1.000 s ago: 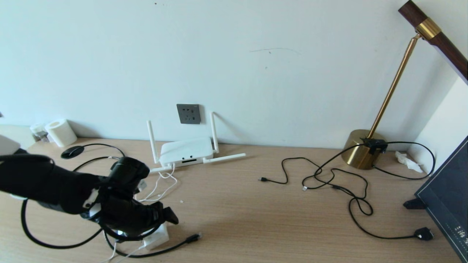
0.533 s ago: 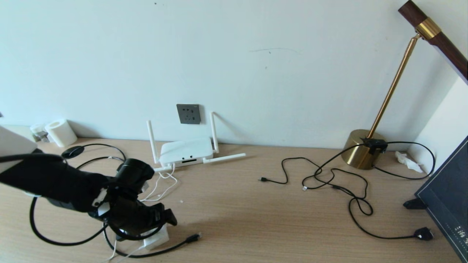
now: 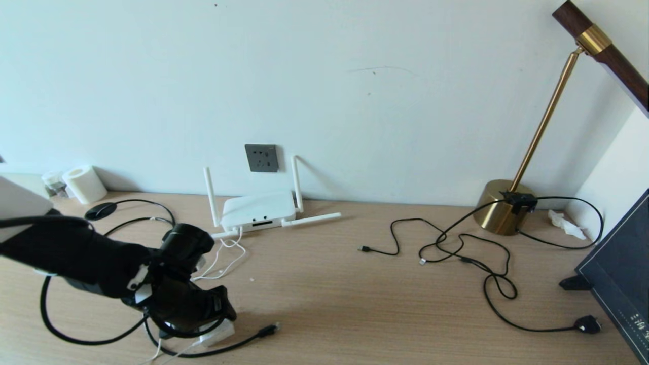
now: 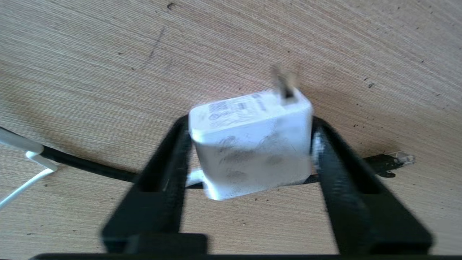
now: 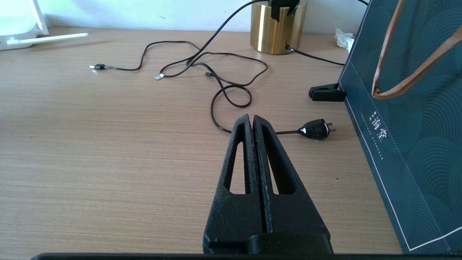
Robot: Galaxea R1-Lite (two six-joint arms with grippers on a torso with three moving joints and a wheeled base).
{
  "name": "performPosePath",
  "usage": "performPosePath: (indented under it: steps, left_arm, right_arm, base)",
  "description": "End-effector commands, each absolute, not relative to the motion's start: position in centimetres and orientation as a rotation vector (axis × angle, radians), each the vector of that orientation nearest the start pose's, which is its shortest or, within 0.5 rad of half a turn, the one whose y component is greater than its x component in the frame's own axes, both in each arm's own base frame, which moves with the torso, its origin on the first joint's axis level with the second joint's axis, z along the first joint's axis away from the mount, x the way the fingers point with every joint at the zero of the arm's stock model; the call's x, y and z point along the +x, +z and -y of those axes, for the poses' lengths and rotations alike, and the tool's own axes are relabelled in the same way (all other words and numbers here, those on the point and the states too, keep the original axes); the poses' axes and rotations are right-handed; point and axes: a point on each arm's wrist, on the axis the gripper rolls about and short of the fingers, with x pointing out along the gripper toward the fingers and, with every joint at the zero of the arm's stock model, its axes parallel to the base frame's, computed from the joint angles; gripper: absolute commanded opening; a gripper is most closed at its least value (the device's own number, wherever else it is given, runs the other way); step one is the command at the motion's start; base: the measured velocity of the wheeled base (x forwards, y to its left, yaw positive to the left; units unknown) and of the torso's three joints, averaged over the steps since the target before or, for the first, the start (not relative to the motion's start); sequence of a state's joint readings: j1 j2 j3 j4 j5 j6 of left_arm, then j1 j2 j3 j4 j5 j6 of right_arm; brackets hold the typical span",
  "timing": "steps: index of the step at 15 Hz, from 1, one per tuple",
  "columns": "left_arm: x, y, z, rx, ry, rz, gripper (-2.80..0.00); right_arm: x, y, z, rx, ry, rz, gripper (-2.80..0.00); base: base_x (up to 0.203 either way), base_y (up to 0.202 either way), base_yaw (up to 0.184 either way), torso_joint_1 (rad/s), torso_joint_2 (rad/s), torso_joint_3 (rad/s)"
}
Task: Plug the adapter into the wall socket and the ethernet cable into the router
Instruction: Plug plug into socket
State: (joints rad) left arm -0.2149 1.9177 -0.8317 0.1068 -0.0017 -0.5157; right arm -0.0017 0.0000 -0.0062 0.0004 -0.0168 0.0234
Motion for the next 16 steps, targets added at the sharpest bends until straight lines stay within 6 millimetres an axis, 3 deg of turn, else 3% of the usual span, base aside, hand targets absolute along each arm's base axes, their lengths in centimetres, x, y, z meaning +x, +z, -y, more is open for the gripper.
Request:
performPosePath:
  steps: [1, 6, 11, 14, 16]
  left_arm:
    - [28.3, 6.5, 6.2, -0.326, 0.123, -1.208, -2.8]
    - [27.9, 7.5, 6.3, -0.35, 0.079, -1.2, -2.8]
    - [27.4, 9.6, 6.5, -0.577, -0.138, -1.332, -2.8]
    - [28.9, 10.7, 4.5, -0.762, -0.196, -1.392, -2.8]
    - [29.7, 11.0, 1.7, -0.896, -0.184, -1.404, -2.8]
  right_arm:
    - [-2.3, 7.7, 0.0, 0.025, -0.018, 0.006, -2.8]
    - [-2.3, 7.7, 0.0, 0.025, -0.018, 0.006, -2.8]
    - [-2.3, 7.7, 0.0, 0.024, -0.018, 0.006, -2.8]
    - [-2.3, 7.7, 0.0, 0.023, -0.018, 0.006, -2.8]
    - [-2.3, 7.7, 0.0, 0.023, -0.018, 0.006, -2.8]
  base:
    - [0.0, 0.0, 0.0, 0.0, 0.0, 0.0]
    - [0.0, 0.0, 0.0, 0.0, 0.0, 0.0]
    - [0.0, 0.0, 0.0, 0.0, 0.0, 0.0]
    - [0.0, 0.0, 0.0, 0.0, 0.0, 0.0]
    - [0.0, 0.0, 0.0, 0.0, 0.0, 0.0]
